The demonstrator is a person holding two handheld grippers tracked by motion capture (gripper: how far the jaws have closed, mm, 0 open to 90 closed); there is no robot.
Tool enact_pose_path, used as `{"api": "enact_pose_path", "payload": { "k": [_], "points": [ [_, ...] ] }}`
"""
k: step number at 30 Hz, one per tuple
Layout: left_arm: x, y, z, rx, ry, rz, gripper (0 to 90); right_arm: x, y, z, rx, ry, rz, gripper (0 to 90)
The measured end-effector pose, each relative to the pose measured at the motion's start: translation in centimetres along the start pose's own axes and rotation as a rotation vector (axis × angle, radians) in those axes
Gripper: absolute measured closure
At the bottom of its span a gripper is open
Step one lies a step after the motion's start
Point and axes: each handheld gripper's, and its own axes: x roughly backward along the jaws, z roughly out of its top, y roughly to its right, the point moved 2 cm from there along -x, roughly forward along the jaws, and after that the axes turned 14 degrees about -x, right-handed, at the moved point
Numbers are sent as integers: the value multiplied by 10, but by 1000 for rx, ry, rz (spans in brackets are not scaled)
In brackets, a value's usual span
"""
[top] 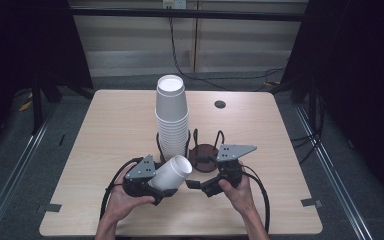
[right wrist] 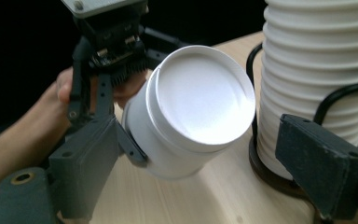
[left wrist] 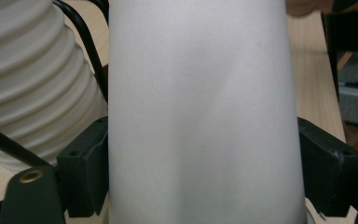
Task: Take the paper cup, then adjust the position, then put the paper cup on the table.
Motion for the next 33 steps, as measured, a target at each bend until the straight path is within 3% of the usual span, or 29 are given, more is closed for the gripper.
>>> {"api": "enact_pose_path", "payload": {
  "k": [7, 13, 14, 19, 20, 21, 24, 29, 30, 33],
  "points": [
    [-1, 0, 0, -19, -45, -26, 168, 3, 5, -1, 16, -89, -33, 130],
    [-3, 0, 3, -30, -92, -47, 168, 0, 7, -5, 16, -164, -29, 137],
    [-5, 0, 4, -48, -117, -55, 168, 0, 8, -4, 18, -187, -31, 147],
    [-7, -1, 5, -65, -155, -70, 168, 0, 7, -3, 42, -224, -33, 131],
    [-10, -1, 5, -73, -165, -84, 168, -1, 5, -3, 59, -251, 6, 132],
    [-11, -2, 4, -73, -173, -83, 168, -1, 4, -3, 68, -258, 12, 133],
    [-13, -2, 4, -83, -202, -88, 168, -2, 5, -1, 75, -279, -11, 131],
    [-12, 2, 7, -104, -213, -92, 168, -6, 4, 0, 92, -319, -22, 131],
    [-13, 2, 7, -112, -219, -90, 168, -9, 2, -2, 99, -345, -4, 133],
    [-16, 5, 9, -128, -231, -100, 168, -13, 2, -3, 106, -385, -18, 133]
  ]
}}
